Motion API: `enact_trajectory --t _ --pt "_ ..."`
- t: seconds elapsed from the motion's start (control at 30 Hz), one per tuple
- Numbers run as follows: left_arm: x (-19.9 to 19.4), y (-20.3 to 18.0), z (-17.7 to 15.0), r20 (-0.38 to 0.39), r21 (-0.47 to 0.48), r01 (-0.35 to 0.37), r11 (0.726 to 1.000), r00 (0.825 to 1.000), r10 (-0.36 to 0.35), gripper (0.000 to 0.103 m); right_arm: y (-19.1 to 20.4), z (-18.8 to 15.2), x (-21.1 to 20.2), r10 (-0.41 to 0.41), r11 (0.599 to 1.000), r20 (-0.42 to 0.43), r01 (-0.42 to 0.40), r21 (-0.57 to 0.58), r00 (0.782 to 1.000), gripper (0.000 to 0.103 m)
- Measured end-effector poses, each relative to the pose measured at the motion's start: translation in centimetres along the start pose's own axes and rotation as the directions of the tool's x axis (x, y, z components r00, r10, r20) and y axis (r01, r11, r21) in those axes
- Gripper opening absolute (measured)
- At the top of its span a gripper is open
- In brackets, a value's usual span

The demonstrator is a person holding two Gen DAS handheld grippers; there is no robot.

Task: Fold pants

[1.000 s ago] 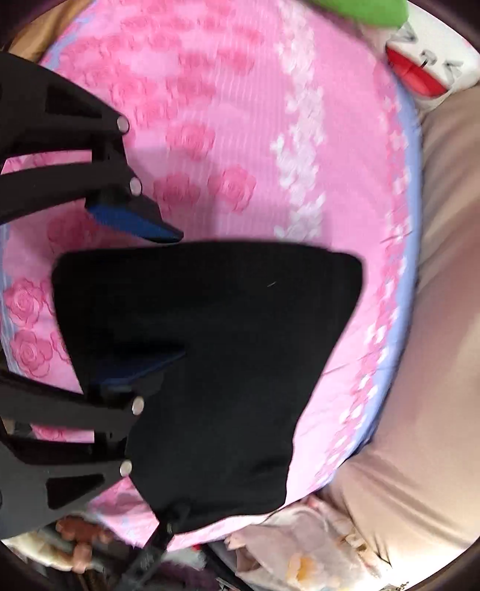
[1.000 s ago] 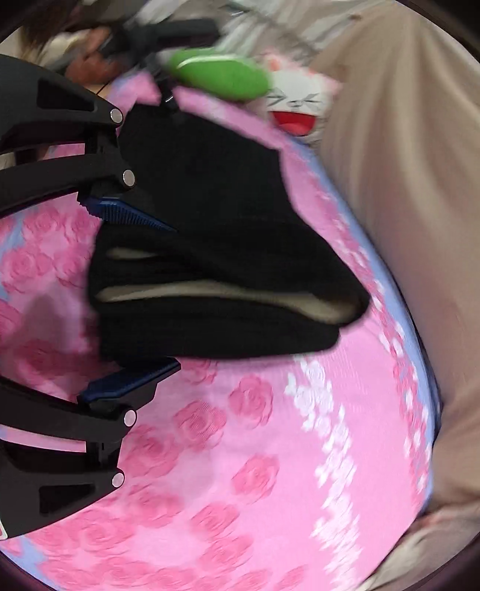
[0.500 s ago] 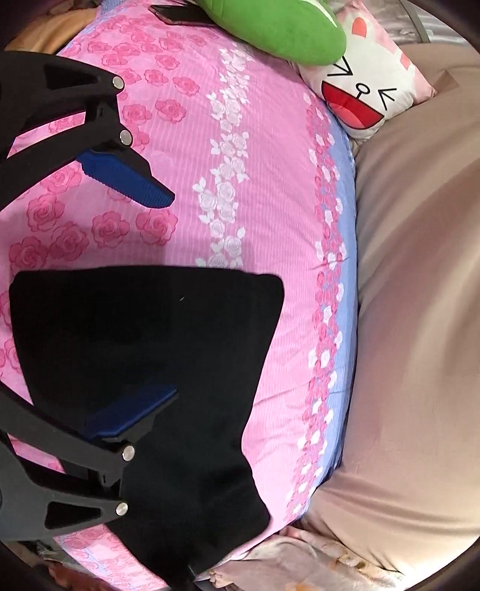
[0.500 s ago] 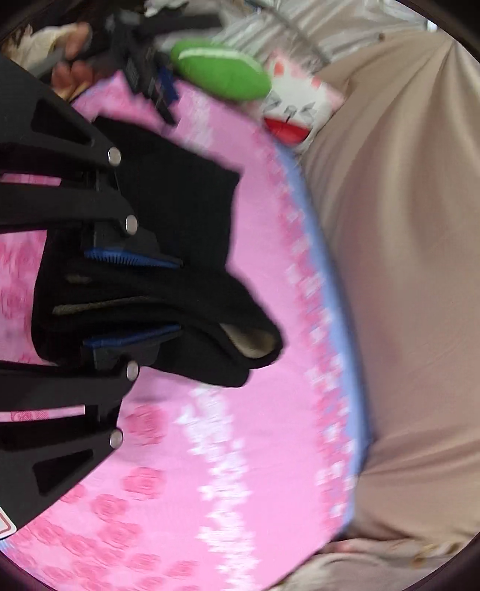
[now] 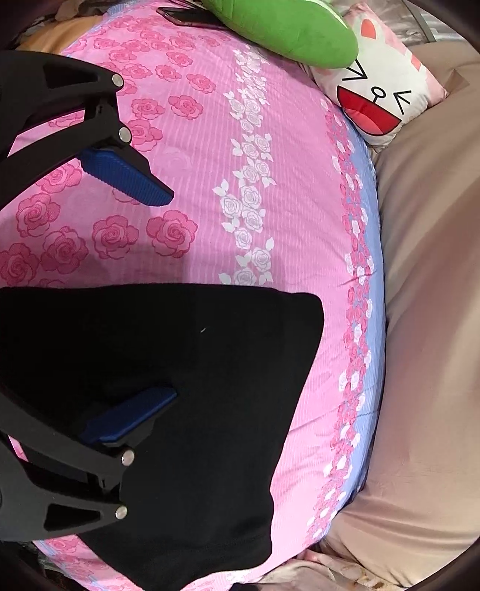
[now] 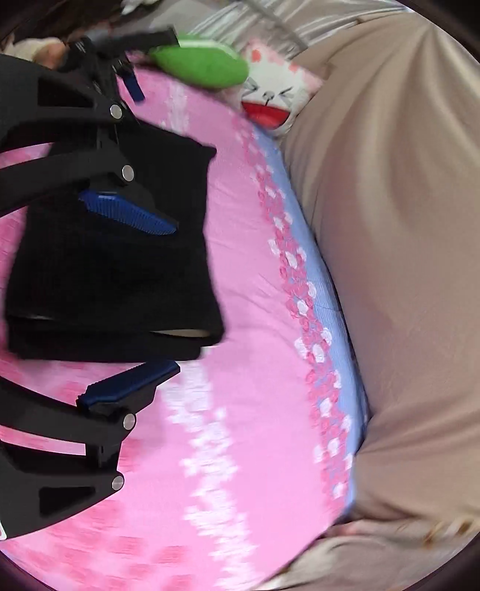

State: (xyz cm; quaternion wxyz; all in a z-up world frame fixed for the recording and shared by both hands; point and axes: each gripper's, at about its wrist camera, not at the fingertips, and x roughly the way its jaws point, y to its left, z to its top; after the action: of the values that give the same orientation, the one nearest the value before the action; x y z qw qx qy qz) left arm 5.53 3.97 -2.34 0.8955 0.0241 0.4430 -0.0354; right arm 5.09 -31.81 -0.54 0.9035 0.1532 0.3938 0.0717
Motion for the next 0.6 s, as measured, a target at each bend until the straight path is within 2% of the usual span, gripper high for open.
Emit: enact_trajectory --t 0.07,0.13,0.17,0.2,0.23,0.3,0.4,0.43,0.47,0.5,0.53,0.57,0.6 --pt "0.2 0.0 0.1 -0.003 -0.006 0.002 1.0 1.0 -0.002 0.098 -0.2 1.3 3.1 0.006 1.0 -0.054 -0.006 -0.007 0.999 0.068" --pt "0.5 0.2 0.3 -0.007 -0.009 -0.003 1.0 1.0 0.002 0.098 0.0 1.7 6.6 0.027 1.0 -0.14 -0.027 -0.001 0.99 0.023" --pt "0.6 0.2 0.4 -0.01 -0.008 0.001 1.0 1.0 -0.001 0.098 -0.1 1.6 7.0 0.072 0.997 -0.156 -0.07 0.019 0.985 0.009" --pt "0.8 0.3 0.6 -0.011 -0.007 -0.006 1.0 1.0 0.006 0.098 0.3 1.7 6.4 0.112 0.994 -0.138 -0.108 0.035 0.984 0.009" --pt "0.9 0.3 0.7 -0.014 -0.009 -0.006 1.0 1.0 0.006 0.098 1.1 2.1 4.9 0.101 0.995 -0.078 -0.101 0.002 0.992 0.009" --pt "1.3 0.3 1.0 -0.02 -0.011 -0.007 1.0 1.0 0.007 0.098 1.2 1.9 4.0 0.077 0.997 -0.044 -0.078 -0.014 0.996 0.01" --pt "1.6 0.2 1.1 -0.025 -0.014 0.005 1.0 1.0 -0.005 0.098 -1.4 0.2 7.1 -0.066 0.998 -0.128 0.067 0.004 0.99 0.011" --pt "1.7 0.2 1.2 -0.026 -0.017 -0.001 1.0 1.0 0.001 0.098 -2.0 -0.2 6.4 -0.014 0.999 -0.104 0.019 0.046 0.995 0.014" --pt "1.7 0.2 1.3 -0.028 -0.019 -0.005 1.0 1.0 0.005 0.098 -2.0 -0.2 5.7 0.005 0.998 -0.088 0.001 0.068 0.996 0.024" --pt "1.7 0.1 1.3 -0.032 -0.022 -0.007 1.0 0.999 0.007 0.098 -2.0 -0.3 4.7 0.009 0.997 -0.076 -0.003 0.08 0.997 0.042" --pt "1.7 0.2 1.4 -0.036 -0.028 -0.006 1.0 0.999 0.005 0.098 -1.8 -0.5 3.3 0.001 0.996 -0.049 0.003 0.084 0.999 0.05" --pt "1.7 0.2 1.4 -0.038 -0.03 -0.005 1.0 0.999 0.004 0.098 -1.5 -0.6 2.5 -0.001 0.997 -0.028 0.003 0.077 1.0 0.055" --pt "1.7 0.2 1.5 -0.039 -0.03 -0.005 1.0 0.999 0.004 0.098 -1.3 -0.8 1.6 0.0 0.998 -0.018 0.001 0.062 1.0 0.055"
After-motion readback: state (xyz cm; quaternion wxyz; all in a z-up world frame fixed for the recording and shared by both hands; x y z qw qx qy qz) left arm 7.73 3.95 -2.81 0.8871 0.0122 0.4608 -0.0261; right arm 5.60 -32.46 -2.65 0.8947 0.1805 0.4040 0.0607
